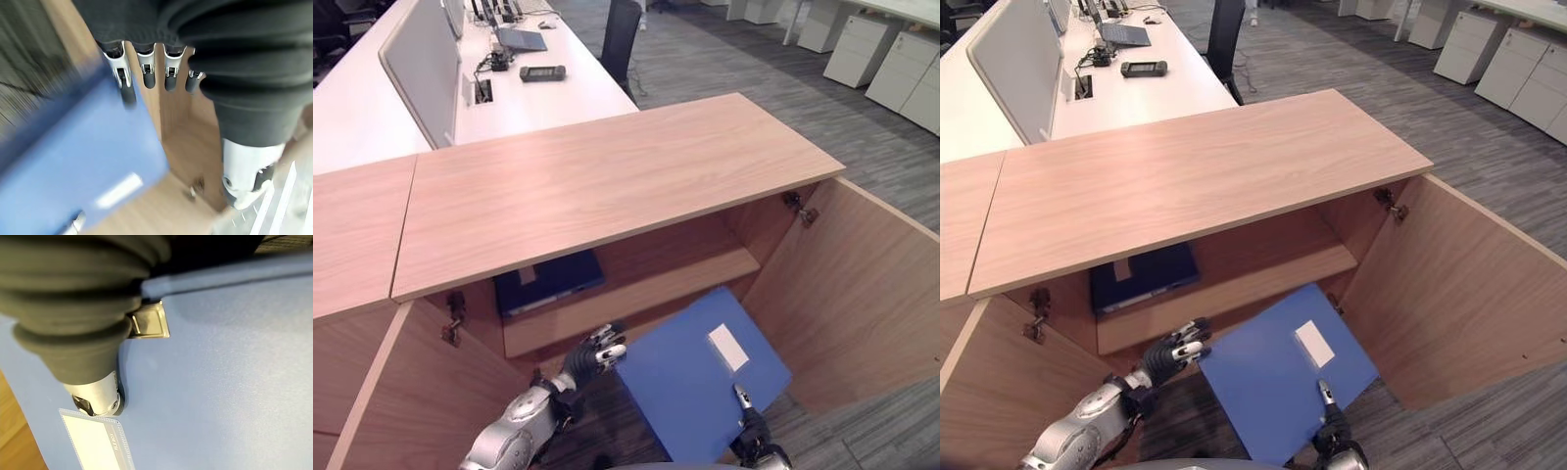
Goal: Put the empty folder in the office cabinet
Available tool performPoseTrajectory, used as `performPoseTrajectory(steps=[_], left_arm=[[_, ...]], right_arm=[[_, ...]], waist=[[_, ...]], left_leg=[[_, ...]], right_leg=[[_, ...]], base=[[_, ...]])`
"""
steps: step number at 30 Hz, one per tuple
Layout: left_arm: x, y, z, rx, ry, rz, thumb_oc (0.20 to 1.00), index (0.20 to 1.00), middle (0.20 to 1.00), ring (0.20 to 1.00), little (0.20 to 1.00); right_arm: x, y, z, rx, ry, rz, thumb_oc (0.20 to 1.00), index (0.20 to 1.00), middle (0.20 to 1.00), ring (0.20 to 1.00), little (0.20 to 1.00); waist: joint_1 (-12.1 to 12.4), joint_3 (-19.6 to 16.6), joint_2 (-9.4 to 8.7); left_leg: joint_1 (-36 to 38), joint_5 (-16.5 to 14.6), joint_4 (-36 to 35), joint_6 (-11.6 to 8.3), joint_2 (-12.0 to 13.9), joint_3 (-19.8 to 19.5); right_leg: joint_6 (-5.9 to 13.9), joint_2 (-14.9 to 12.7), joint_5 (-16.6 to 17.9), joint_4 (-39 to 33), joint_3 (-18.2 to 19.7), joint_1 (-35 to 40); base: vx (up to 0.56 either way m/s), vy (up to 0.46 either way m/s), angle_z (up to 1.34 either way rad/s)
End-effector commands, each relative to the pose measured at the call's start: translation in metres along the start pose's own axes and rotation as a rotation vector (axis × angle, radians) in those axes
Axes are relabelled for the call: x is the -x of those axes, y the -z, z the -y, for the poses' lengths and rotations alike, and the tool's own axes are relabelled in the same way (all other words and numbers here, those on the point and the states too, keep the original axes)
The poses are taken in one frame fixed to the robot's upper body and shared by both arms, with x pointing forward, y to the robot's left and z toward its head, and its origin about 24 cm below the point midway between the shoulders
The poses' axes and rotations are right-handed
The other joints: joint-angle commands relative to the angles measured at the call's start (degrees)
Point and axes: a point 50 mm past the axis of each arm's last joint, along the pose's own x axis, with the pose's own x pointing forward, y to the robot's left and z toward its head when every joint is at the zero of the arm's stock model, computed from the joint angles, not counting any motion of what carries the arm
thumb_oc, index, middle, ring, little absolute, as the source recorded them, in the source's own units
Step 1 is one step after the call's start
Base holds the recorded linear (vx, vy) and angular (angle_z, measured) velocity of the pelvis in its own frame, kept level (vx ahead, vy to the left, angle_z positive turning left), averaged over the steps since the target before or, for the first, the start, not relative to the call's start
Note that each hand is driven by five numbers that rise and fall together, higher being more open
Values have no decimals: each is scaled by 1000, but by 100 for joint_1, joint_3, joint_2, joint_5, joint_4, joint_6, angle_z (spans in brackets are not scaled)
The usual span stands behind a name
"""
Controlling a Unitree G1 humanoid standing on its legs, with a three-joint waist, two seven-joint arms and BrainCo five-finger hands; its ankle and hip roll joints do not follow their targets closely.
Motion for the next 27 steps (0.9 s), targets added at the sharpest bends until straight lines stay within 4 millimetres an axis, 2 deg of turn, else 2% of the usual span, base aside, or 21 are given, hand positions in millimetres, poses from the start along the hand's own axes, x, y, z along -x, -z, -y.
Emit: performPoseTrajectory(steps=[1, 4, 5, 6, 7, 8, 9, 12, 15, 16, 17, 18, 19, 20, 21, 22, 23, 25, 26, 27], left_arm=[[2, -16, -12, 11, -54, 87, 1000, 1000, 1000, 1000, 1000], [6, -7, -21, 49, -116, 73, 1000, 1000, 1000, 1000, 1000], [5, -3, -26, 84, -156, 74, 1000, 1000, 1000, 1000, 1000], [2, -3, -27, 114, -174, 90, 1000, 1000, 1000, 1000, 1000], [6, 4, -28, 127, -182, 76, 1000, 1000, 1000, 1000, 1000], [8, 7, -29, 138, -191, 67, 1000, 1000, 1000, 1000, 1000], [13, 15, -30, 167, -212, 52, 1000, 1000, 1000, 1000, 1000], [21, 23, -32, 176, -238, 27, 1000, 1000, 1000, 1000, 1000], [25, 24, -34, 189, -253, 26, 1000, 1000, 1000, 1000, 1000], [26, 22, -34, 185, -255, 37, 1000, 1000, 1000, 1000, 1000], [28, 18, -36, 179, -261, 52, 1000, 1000, 1000, 1000, 1000], [30, 16, -39, 162, -270, 55, 1000, 1000, 1000, 1000, 1000], [37, 12, -46, 118, -285, 53, 1000, 1000, 1000, 1000, 1000], [37, 12, -46, 118, -285, 54, 1000, 1000, 1000, 1000, 1000], [40, 10, -48, 109, -287, 60, 1000, 1000, 1000, 1000, 1000], [43, 9, -49, 101, -283, 55, 1000, 1000, 1000, 1000, 1000], [45, 10, -50, 97, -279, 49, 1000, 1000, 1000, 1000, 1000], [48, 16, -50, 104, -271, 24, 1000, 1000, 1000, 1000, 1000], [48, 16, -50, 105, -271, 24, 1000, 1000, 1000, 1000, 1000], [48, 16, -49, 100, -265, 16, 1000, 1000, 1000, 1000, 1000]], right_arm=[[-5, -24, -36, 24, -166, 102, 200, 200, 200, 200, 200], [-5, -33, -44, 37, -195, 132, 200, 200, 200, 200, 200], [-5, -45, -53, 48, -228, 181, 200, 200, 200, 200, 200], [-4, -63, -62, 35, -255, 256, 200, 200, 200, 200, 200], [-3, -65, -62, 39, -251, 270, 200, 200, 200, 200, 200], [-2, -67, -61, 46, -251, 275, 200, 200, 200, 200, 200], [-2, -66, -59, 30, -242, 277, 200, 200, 200, 200, 200], [-2, -54, -56, -4, -223, 247, 200, 200, 200, 200, 200], [-3, -47, -61, 5, -248, 211, 200, 200, 200, 200, 200], [-4, -44, -70, 45, -282, 188, 200, 200, 200, 200, 200], [-2, -45, -82, 77, -338, 186, 200, 200, 200, 200, 200], [-1, -45, -85, 72, -357, 186, 200, 200, 200, 200, 200], [2, -44, -92, 82, -395, 188, 200, 200, 200, 200, 200], [2, -43, -92, 82, -397, 187, 200, 200, 200, 200, 200], [4, -42, -96, 81, -418, 184, 200, 200, 200, 200, 200], [5, -42, -98, 81, -435, 182, 200, 200, 200, 200, 200], [5, -42, -101, 86, -448, 180, 200, 200, 200, 200, 200], [9, -43, -112, 82, -506, 185, 200, 200, 200, 200, 200], [9, -43, -112, 82, -506, 185, 200, 200, 200, 200, 200], [12, -45, -114, 78, -522, 197, 200, 200, 200, 200, 200]], waist=[[20, -49, -151], [45, 2, -153], [58, 150, -187], [-2, 369, -287], [27, 344, -233], [49, 341, -225], [63, 312, -139], [131, 169, -76], [212, 207, -40], [298, 304, -13], [392, 428, 39], [387, 489, 76], [338, 629, 157], [337, 654, 150], [328, 697, 156], [323, 699, 165], [296, 772, 132], [177, 989, 17], [175, 989, 20], [157, 1032, -61]], left_leg=[[-21, -226, 13, -323, 231, -78], [-23, -172, 13, -371, 304, -76], [-107, -40, 119, -405, 396, 8], [-685, -104, 840, -306, 430, 679], [-902, -238, 933, -144, 229, 959], [-1033, -231, 931, -88, 100, 976], [-1005, -184, 625, -43, -19, 960], [-837, -125, 254, 10, -136, 852], [-750, -195, 233, 73, -186, 847], [-783, -309, 362, 165, -233, 872], [-886, -502, 574, 361, -348, 947], [-884, -531, 588, 418, -392, 926], [-894, -736, 673, 437, -341, 731], [-978, -599, 712, 463, -319, 833], [-1000, -629, 761, 439, -264, 800], [-934, -802, 761, 391, -237, 684], [-1032, -698, 884, 388, -178, 762], [-980, -879, 1144, 349, -121, 640], [-983, -885, 1153, 348, -117, 637], [-987, -963, 1305, 337, -144, 585]], right_leg=[[149, 251, -361, 125, -183, -5], [110, 300, -403, 167, -220, -33], [77, 306, -462, 251, -277, -52], [59, 121, -443, 263, -579, -120], [89, 95, -409, 148, -692, -83], [94, 98, -397, 124, -681, -86], [133, 145, -421, 128, -603, -144], [180, 107, -465, 112, -583, -164], [231, -27, -528, 195, -527, -92], [278, -207, -587, 408, -484, -121], [401, -594, -565, 994, -424, -366], [432, -736, -526, 1222, -383, -485], [447, -948, -480, 1761, -43, -841], [390, -950, -356, 1736, -99, -897], [367, -982, -301, 1664, -71, -991], [425, -988, -382, 1557, -21, -1022], [388, -1008, -189, 1352, -90, -1145], [498, -880, -8, 1038, -56, -1534], [497, -878, -9, 1038, -59, -1532], [538, -864, 16, 880, -97, -1451]], base=[[17, -76, 7], [-1, -51, 10], [-141, -63, 27], [-93, -12, 56], [-56, 41, 110], [89, 135, 131], [78, 154, 85], [132, 185, -36], [90, 176, -11], [1, 357, -19], [-26, 382, -41], [36, 340, -66], [-33, 129, -54], [-19, 19, -22], [24, -71, 11], [27, -129, 23], [27, -143, 13], [-14, -166, 8], [62, -129, 23], [55, -85, 36]])
